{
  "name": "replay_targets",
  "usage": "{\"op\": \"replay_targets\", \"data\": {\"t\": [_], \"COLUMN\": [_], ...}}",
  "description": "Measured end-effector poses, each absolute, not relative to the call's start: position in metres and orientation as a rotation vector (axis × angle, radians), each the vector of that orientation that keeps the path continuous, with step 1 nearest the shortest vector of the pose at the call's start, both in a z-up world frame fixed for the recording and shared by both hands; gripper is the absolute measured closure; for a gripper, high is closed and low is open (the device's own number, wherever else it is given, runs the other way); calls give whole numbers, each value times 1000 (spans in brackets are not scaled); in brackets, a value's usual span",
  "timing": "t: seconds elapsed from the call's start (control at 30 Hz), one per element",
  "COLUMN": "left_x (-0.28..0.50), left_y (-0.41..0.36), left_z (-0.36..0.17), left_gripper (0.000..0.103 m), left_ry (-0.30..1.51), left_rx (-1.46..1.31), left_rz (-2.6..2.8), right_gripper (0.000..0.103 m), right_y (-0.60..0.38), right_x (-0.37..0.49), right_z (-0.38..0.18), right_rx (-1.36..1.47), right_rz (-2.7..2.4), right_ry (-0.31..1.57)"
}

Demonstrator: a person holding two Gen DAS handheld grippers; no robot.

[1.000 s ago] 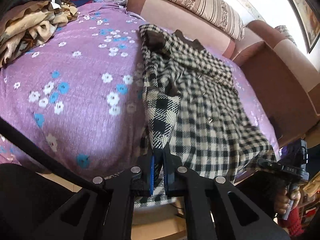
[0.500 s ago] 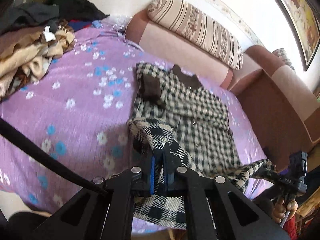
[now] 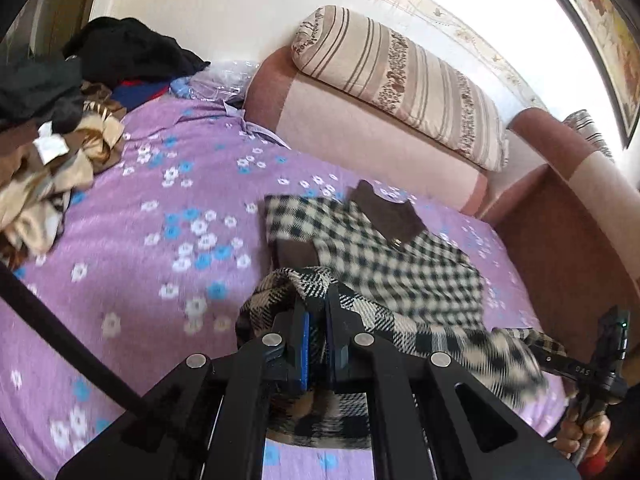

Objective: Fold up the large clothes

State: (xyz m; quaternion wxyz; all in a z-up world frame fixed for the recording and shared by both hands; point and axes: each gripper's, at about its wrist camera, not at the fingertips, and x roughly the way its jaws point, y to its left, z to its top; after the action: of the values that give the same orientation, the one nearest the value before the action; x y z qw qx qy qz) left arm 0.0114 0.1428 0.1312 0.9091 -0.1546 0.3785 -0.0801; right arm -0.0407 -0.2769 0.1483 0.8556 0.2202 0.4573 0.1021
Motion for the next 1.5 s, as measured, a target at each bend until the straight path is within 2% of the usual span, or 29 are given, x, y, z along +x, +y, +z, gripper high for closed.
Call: {"op": "replay_targets", "data": {"t": [0.4, 0.73, 0.8, 0.83, 0.9, 0.93, 0.97, 1.0, 1.03, 1.07, 1.2, 1.27, 1.33, 1.43, 1.5], "left_x": [97, 127, 131, 132, 133, 132, 130, 127, 123, 120, 110, 104, 98, 88, 83], "left_y": [140, 147, 153, 158, 168, 173, 178, 184, 189, 195, 212, 217, 223, 233, 236], "left_z": [78, 62, 59, 58, 60, 63, 67, 73, 78, 83, 92, 93, 93, 92, 92], "left_gripper": [97, 95, 94, 93, 88, 78, 70, 53, 41, 39, 38, 38, 38, 38, 38], "left_ry": [868, 904, 911, 916, 914, 899, 873, 841, 814, 788, 783, 785, 791, 802, 807], "left_rx": [-310, -366, -417, -453, -517, -541, -558, -569, -584, -606, -632, -614, -595, -586, -581], "left_rz": [-99, -74, -63, -67, -79, -75, -59, -30, -5, 9, 28, 52, 79, 94, 95], "right_gripper": [95, 95, 92, 90, 77, 58, 44, 42, 42, 42, 44, 53, 56, 67, 69], "right_y": [-270, -276, -281, -284, -287, -286, -285, -283, -280, -276, -248, -227, -195, -159, -146], "right_x": [61, 97, 103, 105, 108, 108, 106, 103, 101, 99, 80, 67, 49, 35, 37], "right_z": [104, 86, 82, 81, 86, 93, 101, 110, 118, 125, 137, 135, 125, 100, 82], "right_rx": [351, 355, 405, 429, 453, 453, 440, 419, 394, 368, 326, 300, 241, 153, 106], "right_rz": [26, -50, -76, -84, -86, -82, -83, -89, -92, -83, 47, 137, 238, 301, 299], "right_ry": [1066, 1099, 1100, 1101, 1074, 1045, 1012, 978, 952, 937, 950, 968, 1009, 1077, 1118]}}
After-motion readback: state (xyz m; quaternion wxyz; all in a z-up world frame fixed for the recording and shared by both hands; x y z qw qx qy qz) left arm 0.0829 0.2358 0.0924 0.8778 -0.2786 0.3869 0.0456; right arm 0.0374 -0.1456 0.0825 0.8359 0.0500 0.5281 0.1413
